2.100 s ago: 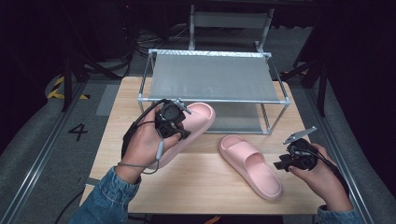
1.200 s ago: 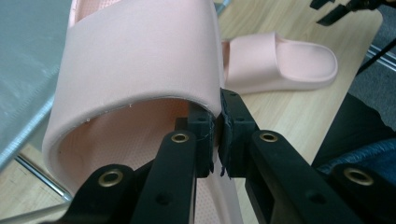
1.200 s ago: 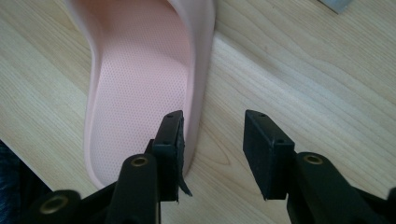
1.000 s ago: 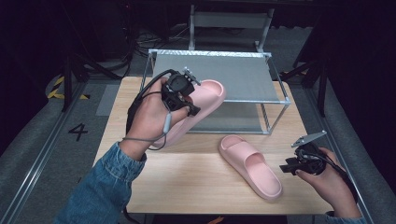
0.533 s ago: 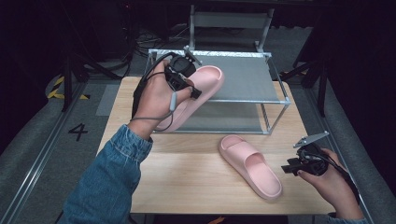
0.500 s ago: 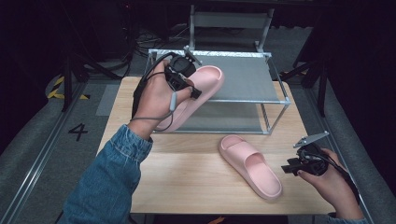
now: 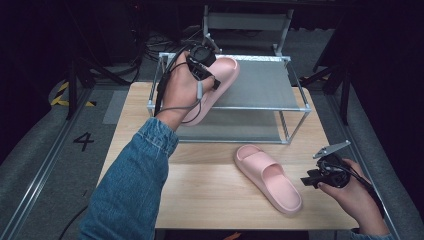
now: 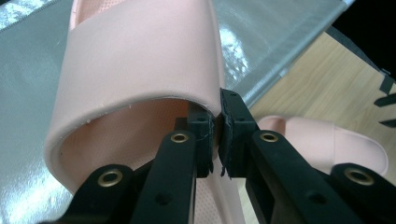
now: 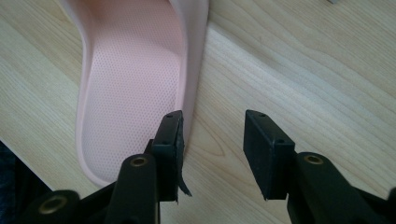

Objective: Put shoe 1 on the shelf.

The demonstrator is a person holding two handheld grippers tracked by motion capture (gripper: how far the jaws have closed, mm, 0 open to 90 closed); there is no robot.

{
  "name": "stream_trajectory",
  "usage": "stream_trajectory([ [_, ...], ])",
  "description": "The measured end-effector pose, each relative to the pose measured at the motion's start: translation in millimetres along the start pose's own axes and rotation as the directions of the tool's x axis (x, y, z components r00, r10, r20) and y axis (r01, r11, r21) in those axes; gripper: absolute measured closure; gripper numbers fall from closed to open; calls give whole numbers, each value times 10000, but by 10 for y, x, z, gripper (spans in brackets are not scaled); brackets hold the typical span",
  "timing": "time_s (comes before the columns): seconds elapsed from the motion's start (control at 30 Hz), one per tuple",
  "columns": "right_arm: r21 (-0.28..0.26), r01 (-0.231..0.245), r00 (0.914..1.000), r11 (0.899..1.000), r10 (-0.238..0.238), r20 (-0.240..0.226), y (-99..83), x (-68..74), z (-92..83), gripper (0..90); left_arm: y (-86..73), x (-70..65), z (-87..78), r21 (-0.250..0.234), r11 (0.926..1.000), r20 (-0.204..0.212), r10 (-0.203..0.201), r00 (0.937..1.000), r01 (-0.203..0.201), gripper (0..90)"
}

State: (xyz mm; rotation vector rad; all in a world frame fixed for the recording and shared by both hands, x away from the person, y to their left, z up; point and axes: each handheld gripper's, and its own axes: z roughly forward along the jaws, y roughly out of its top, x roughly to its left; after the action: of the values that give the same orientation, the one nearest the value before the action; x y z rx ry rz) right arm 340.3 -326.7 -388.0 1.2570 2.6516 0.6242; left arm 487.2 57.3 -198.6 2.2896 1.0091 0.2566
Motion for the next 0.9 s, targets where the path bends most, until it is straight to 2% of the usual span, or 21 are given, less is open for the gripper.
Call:
stream_trajectory([
  [0.13,-7,-16,10000,10000,16,8,-9,-6,-10,591,48,40,55,-43,9997,-117,-250,9996,249,840],
  [0.3,-32,1,10000,10000,-1,24,-19,-13,-21,591,122,151,161,228,9965,-254,-802,9965,808,840],
  [0.33,-48,-51,10000,10000,51,-12,-20,-11,-24,591,122,151,161,228,9965,-254,-802,9965,808,840],
  [0.43,-55,-37,10000,10000,37,-38,-25,-11,-31,590,156,244,220,431,9913,-346,-1229,9918,1244,840],
  [0.53,-64,-60,10000,10000,60,0,-33,-13,-39,590,161,281,247,534,9895,-394,-1326,9904,1347,840],
  [0.57,-81,-48,10000,10000,48,20,-37,-17,-39,590,161,316,283,610,9867,-357,-1486,9882,1506,839],
  [0.7,-79,-97,10000,9999,97,12,-46,-18,-45,589,162,339,323,682,9856,-263,-1535,9878,1550,839],
  [0.9,-104,-92,10000,9999,92,28,-52,-16,-51,588,183,316,398,934,9849,-407,-1428,9889,1460,835],
])
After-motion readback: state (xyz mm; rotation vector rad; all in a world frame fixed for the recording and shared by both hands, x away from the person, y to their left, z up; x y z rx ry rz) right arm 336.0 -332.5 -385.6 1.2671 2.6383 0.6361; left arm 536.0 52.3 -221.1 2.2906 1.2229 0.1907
